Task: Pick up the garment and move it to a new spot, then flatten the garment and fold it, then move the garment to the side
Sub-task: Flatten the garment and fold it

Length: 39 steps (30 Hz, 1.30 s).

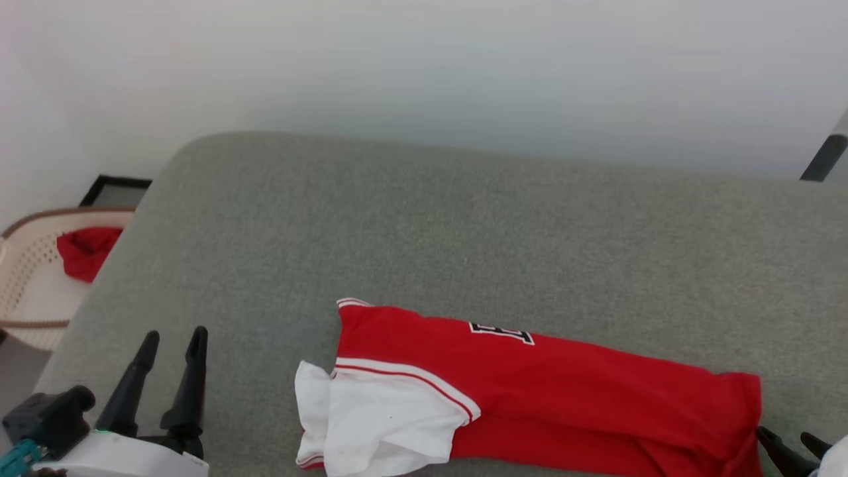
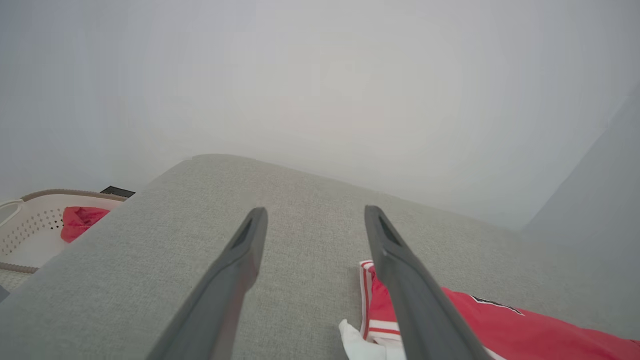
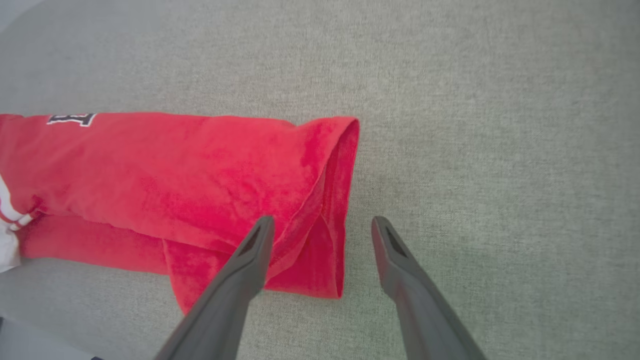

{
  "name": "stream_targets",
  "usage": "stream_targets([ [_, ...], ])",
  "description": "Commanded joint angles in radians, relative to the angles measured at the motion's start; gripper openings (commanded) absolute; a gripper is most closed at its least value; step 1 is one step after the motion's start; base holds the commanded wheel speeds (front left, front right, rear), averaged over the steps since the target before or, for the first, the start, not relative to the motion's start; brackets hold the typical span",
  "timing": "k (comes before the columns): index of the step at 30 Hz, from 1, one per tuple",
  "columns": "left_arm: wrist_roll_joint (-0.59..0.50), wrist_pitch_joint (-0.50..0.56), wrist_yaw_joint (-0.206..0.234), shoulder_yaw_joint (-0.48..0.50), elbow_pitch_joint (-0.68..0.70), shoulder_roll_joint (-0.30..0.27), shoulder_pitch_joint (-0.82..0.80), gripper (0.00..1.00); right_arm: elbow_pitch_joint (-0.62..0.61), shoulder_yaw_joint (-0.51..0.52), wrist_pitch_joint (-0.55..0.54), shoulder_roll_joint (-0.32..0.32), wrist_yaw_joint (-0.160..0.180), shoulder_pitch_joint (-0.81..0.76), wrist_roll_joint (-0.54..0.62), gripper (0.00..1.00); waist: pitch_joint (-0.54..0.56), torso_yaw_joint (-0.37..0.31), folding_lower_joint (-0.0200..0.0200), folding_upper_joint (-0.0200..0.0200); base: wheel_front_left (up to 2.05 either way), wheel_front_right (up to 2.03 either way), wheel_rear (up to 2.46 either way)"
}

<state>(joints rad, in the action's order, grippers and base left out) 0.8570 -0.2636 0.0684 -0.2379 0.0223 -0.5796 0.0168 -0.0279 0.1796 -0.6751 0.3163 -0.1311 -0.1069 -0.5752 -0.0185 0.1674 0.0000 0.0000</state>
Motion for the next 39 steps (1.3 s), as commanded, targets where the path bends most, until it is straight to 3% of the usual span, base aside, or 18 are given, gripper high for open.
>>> stream_targets([
  [1, -0.016, 0.0, -0.019, 0.019, -0.007, 0.023, 0.008, 1.0, 0.004, 0.013, -0.024, -0.016, 0.001, 0.024, 0.016, 1.0, -0.054, 0.019, 0.0, 0.0, 0.0, 0.0, 0.0],
  [12, -0.088, 0.0, -0.121, 0.065, -0.072, 0.126, -0.058, 1.0, 0.068, 0.049, -0.194, -0.071, 0.001, 0.14, 0.073, 1.0, -0.159, 0.058, 0.0, 0.0, 0.0, 0.0, 0.0],
  [28, -0.099, 0.0, -0.173, 0.087, -0.134, 0.185, -0.078, 0.91, 0.231, -0.001, -0.354, -0.165, -0.003, 0.186, -0.014, 1.0, -0.17, 0.077, 0.0, 0.0, 0.0, 0.0, 0.0],
  [30, -0.099, 0.0, -0.176, 0.089, -0.138, 0.187, -0.076, 0.91, 0.228, -0.023, -0.372, -0.164, -0.004, 0.183, -0.038, 0.0, -0.167, 0.077, 0.0, 0.0, 0.0, 0.0, 0.0],
  [39, -0.103, 0.0, -0.184, 0.102, -0.142, 0.203, -0.074, 0.89, 0.226, -0.044, -0.351, -0.097, -0.001, 0.19, -0.086, 0.0, -0.169, 0.07, 0.0, 0.0, 0.0, 0.0, 0.0],
])
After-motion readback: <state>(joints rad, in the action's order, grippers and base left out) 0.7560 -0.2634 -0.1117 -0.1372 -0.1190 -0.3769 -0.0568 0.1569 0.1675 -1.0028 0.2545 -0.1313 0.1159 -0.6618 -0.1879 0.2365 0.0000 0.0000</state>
